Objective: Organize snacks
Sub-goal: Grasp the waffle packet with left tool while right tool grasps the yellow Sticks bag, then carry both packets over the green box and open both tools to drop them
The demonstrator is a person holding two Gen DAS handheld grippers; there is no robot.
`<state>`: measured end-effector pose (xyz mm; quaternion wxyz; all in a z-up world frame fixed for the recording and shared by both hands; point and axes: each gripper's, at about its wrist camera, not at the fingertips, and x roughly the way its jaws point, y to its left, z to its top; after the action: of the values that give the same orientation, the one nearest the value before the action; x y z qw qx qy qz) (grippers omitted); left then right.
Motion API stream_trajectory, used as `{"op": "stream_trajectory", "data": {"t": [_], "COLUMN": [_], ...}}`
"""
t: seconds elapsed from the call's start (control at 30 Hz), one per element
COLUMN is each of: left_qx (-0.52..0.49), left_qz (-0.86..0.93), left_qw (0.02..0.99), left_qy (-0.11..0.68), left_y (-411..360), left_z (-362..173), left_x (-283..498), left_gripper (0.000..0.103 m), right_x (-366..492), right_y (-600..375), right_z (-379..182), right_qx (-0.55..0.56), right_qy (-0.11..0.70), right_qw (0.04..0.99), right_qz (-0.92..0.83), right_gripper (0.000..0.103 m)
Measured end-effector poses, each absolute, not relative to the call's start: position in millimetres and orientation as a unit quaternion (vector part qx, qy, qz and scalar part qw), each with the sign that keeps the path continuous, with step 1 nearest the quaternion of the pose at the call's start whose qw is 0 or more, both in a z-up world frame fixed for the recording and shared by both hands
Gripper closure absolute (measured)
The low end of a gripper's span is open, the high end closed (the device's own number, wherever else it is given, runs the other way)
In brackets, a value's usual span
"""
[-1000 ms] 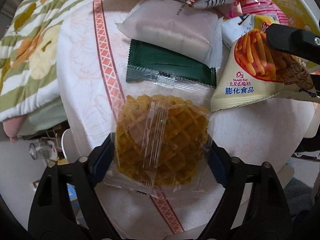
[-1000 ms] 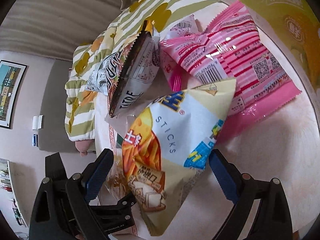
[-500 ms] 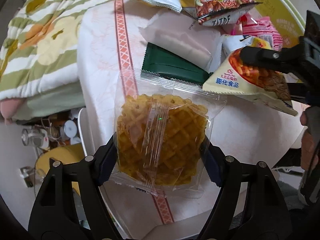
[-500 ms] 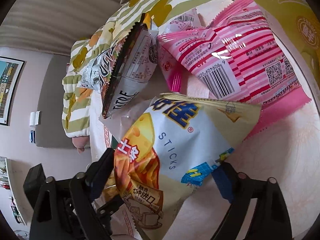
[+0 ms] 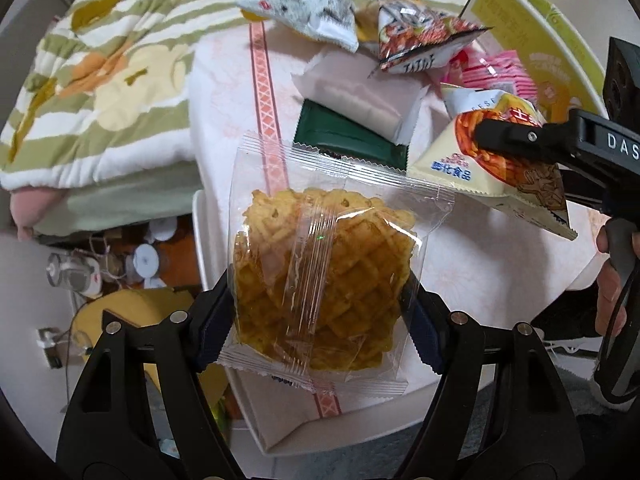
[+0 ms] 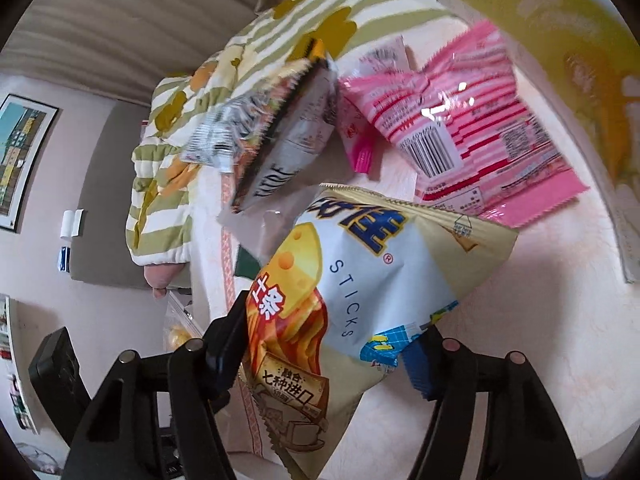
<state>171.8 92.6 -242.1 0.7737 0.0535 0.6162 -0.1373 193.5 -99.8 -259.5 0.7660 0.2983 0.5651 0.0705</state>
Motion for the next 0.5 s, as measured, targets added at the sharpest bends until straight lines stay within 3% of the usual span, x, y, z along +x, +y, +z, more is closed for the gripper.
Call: {"op": "stream_trajectory", "data": {"t": [0.5], "left_qx": [0.07], "left_qz": [-0.164], "left_qw": [0.825], "left_qy": [0.536], "left_y": [69], "left_z": [-149], "left_x": [173], "left_gripper": [0.03], "right_x": [155], "right_y": [-131], "right_z": [-156], "right_qx": [0.273], "right_qy": [0.477], "right_qw": [0.834], "right_qz": [0.059], "right_gripper": [0.04]}}
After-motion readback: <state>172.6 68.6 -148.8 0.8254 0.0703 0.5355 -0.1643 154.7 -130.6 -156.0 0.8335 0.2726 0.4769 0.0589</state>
